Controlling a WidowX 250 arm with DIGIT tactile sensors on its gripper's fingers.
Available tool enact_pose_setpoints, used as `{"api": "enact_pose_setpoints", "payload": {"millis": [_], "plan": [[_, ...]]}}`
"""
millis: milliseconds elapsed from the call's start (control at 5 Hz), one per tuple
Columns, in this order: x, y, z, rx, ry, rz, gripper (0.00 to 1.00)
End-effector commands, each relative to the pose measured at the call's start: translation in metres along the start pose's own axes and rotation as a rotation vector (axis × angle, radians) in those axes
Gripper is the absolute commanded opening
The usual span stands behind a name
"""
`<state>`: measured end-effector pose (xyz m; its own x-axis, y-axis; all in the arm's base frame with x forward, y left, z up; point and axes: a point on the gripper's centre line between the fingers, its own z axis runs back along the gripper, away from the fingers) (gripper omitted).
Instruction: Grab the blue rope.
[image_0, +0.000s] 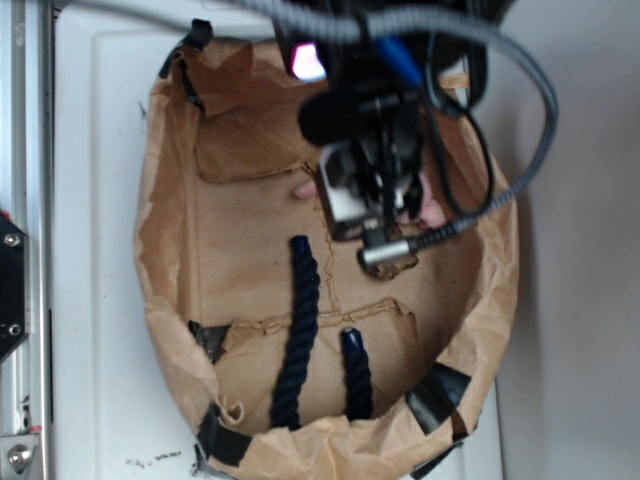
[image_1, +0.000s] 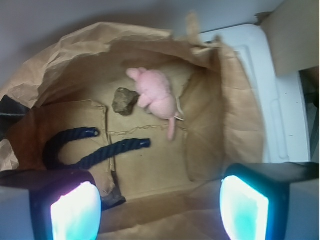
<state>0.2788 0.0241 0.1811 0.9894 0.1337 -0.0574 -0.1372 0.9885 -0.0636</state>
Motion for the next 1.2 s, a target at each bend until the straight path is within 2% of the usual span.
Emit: {"api": "enact_pose_setpoints", "payload": {"millis": [0,200,800,1000], "plan": [[0.001,-0.021,-0.037,0.025,-0.009,0.062,1.0],[-0.003,-0.025,-0.06,-0.001,0.019,0.115,1.0],[-0.003,-0.025,-0.06,-0.001,0.019,0.115,1.0],[-0.011,-0.032,-0.076,-0.047,-0.071,0.202,1.0]]}}
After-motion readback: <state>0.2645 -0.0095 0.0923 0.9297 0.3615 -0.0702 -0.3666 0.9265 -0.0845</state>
